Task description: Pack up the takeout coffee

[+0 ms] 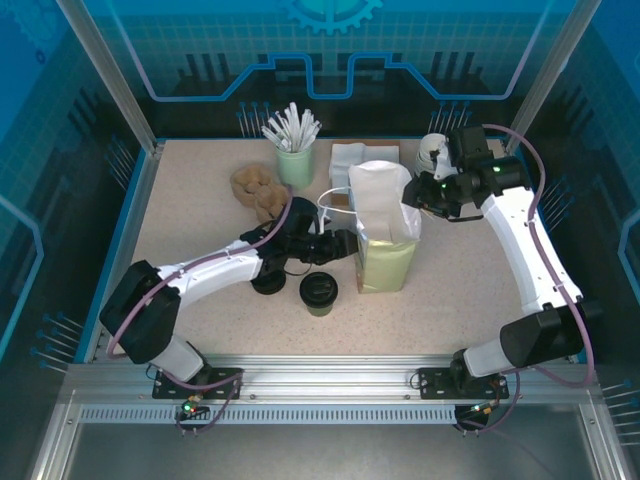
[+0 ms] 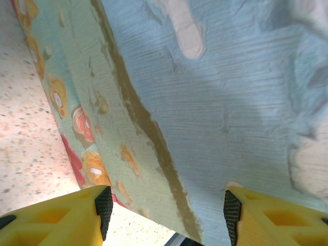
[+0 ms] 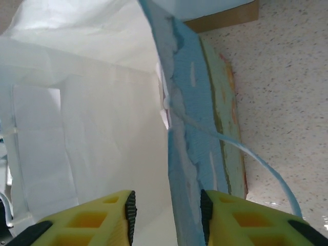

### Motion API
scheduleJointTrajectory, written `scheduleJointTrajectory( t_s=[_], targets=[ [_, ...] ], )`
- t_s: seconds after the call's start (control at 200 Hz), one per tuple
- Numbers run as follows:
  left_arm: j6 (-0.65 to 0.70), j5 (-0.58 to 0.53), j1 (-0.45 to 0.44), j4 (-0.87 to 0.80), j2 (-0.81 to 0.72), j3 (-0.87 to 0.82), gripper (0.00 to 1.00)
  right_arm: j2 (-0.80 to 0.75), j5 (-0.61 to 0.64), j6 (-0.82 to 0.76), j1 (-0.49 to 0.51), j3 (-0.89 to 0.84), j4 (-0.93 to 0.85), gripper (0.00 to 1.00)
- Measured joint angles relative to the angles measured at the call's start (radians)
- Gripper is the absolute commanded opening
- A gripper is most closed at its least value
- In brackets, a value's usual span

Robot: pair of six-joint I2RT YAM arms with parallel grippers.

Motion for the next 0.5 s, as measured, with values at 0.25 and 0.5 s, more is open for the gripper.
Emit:
scheduleJointTrajectory(
  t_s=[0.25,0.5],
  targets=[
    [-0.018,-0.005,-0.038,0.025,0.045,0.029,0.61,-0.016,0.000,-0.053,-0.089,0.000,-0.025,0.50],
    [0.021,-0.052,-0.012,-0.069,-0.004,0.050,0.64,-0.014,-0.031,-0.093,-0.129,0.044,-0.060,0.56]
  ],
)
